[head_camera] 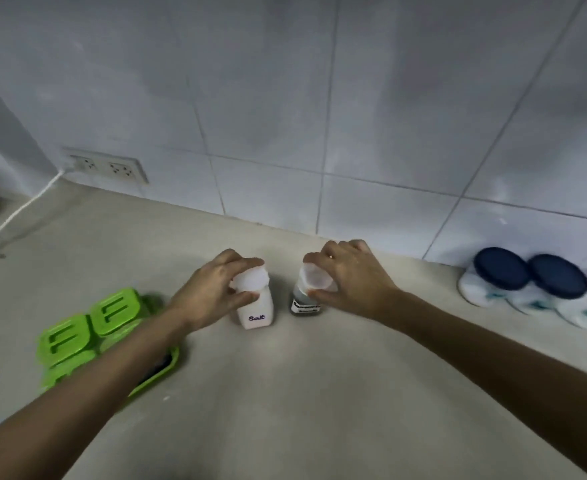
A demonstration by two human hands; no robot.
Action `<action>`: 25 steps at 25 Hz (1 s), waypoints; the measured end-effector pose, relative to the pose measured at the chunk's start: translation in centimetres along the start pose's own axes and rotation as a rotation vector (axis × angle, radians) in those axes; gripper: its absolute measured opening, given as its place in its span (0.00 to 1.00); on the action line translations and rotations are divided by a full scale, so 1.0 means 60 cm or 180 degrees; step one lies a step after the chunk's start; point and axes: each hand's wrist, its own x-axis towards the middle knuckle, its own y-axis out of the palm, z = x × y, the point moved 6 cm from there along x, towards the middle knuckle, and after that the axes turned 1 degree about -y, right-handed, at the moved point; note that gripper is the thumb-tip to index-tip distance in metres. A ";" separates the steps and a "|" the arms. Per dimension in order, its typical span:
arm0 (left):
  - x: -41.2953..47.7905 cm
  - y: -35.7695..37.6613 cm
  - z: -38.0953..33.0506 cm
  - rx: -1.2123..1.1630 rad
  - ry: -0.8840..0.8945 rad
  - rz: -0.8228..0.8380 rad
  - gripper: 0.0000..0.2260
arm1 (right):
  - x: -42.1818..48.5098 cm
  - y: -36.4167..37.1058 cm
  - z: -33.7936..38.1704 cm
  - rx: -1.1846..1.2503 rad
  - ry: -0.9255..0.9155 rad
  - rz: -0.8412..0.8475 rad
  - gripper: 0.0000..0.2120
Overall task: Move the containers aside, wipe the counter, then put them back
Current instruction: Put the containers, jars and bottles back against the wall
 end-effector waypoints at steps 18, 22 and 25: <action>0.336 0.230 -0.304 0.0225 0.0469 0.0525 0.24 | -0.125 -0.012 -0.383 -0.0269 0.1579 -0.0325 0.24; 0.352 0.254 -0.311 0.0230 0.0516 0.0569 0.24 | -0.123 -0.010 -0.387 -0.0399 0.1551 -0.0320 0.24; 0.363 0.257 -0.320 0.0254 0.0552 0.0580 0.24 | -0.116 -0.014 -0.387 -0.0523 0.1506 -0.0230 0.24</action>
